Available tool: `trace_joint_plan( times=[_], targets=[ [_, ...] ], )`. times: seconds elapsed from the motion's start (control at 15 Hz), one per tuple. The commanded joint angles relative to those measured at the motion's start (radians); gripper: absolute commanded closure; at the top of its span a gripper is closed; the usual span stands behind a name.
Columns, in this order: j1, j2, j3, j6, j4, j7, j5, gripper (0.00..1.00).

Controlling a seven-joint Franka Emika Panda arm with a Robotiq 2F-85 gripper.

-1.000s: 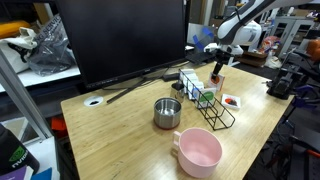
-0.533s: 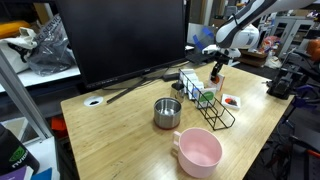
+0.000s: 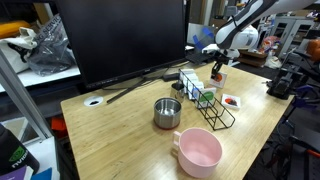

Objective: Put the orange book on the wire rack

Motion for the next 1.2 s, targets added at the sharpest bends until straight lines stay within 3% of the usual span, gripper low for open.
trace_joint_plan(
  times=[0.0, 0.27, 0.47, 0.93, 1.13],
  targets=[
    [0.027, -0.034, -0.038, 0.020, -0.021, 0.043, -0.063, 0.96],
    [0.046, -0.100, -0.057, -0.019, -0.051, 0.006, -0.182, 0.96],
    [0.045, -0.178, -0.018, -0.015, -0.112, -0.117, -0.245, 0.96],
    [0.084, -0.405, 0.021, -0.003, -0.350, -0.332, -0.323, 0.96],
    [0.074, -0.511, 0.054, -0.018, -0.442, -0.432, -0.284, 0.96]
  ],
)
